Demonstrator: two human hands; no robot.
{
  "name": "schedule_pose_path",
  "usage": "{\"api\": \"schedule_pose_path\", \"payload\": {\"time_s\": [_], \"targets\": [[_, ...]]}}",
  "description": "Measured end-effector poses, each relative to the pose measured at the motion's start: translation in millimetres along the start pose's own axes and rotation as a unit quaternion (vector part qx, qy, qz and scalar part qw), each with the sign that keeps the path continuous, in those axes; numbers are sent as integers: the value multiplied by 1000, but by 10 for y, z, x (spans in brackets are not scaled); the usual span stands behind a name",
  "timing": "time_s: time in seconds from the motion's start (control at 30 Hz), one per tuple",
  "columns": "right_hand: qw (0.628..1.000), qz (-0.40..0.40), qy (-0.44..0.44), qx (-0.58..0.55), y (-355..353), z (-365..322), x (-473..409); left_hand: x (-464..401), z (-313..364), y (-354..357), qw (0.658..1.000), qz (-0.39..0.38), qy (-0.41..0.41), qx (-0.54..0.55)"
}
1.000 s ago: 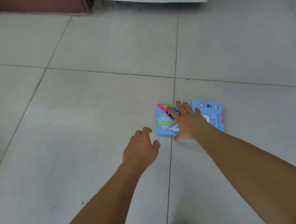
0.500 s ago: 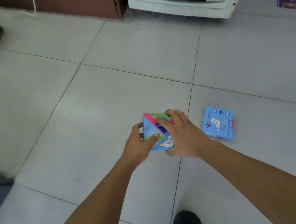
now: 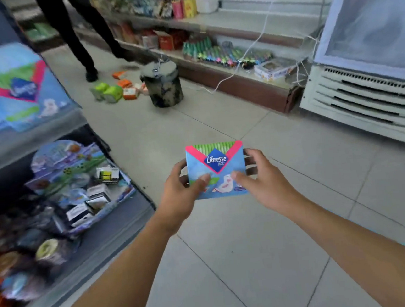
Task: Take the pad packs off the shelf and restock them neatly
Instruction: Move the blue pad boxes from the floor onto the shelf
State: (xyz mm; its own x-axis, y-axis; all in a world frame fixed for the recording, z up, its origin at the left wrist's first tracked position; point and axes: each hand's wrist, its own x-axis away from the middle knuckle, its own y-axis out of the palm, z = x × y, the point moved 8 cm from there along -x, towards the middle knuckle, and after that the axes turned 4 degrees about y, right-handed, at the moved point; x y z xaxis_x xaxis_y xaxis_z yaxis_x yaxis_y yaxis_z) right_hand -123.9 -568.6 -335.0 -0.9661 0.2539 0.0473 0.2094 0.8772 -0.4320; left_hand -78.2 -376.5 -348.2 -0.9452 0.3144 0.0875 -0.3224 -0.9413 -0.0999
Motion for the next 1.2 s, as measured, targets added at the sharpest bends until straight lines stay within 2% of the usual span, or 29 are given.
{"api": "schedule_pose_path", "payload": {"time_s": [0.2, 0.37, 0.5, 0.67, 0.97, 1.1, 1.2], "targets": [[996, -38, -83, -17, 1035, -1280, 94, 600, 602, -1496, 981, 144, 76, -108], [986, -68, -151, 1, 1847, -2172, 227, 1092, 871, -2561, 962, 249, 88, -74], [979, -68, -190, 16, 2301, -2702, 277, 1347, 1035, -3186, 941, 306, 98, -106], [974, -70, -213, 6, 2667, -3156, 187, 1378, 1278, -3636, 915, 346, 108, -174], [969, -77, -234, 19, 3040, -3667, -173, 817, 1526, -4389, 888, 392, 100, -218], [961, -73, -247, 104, 3243, -3657, -275, 549, 1492, -4568, 884, 399, 94, -224], [934, -73, -297, 183, 3347, -3664, -244, 435, 1442, -4616, 882, 401, 89, -231]]}}
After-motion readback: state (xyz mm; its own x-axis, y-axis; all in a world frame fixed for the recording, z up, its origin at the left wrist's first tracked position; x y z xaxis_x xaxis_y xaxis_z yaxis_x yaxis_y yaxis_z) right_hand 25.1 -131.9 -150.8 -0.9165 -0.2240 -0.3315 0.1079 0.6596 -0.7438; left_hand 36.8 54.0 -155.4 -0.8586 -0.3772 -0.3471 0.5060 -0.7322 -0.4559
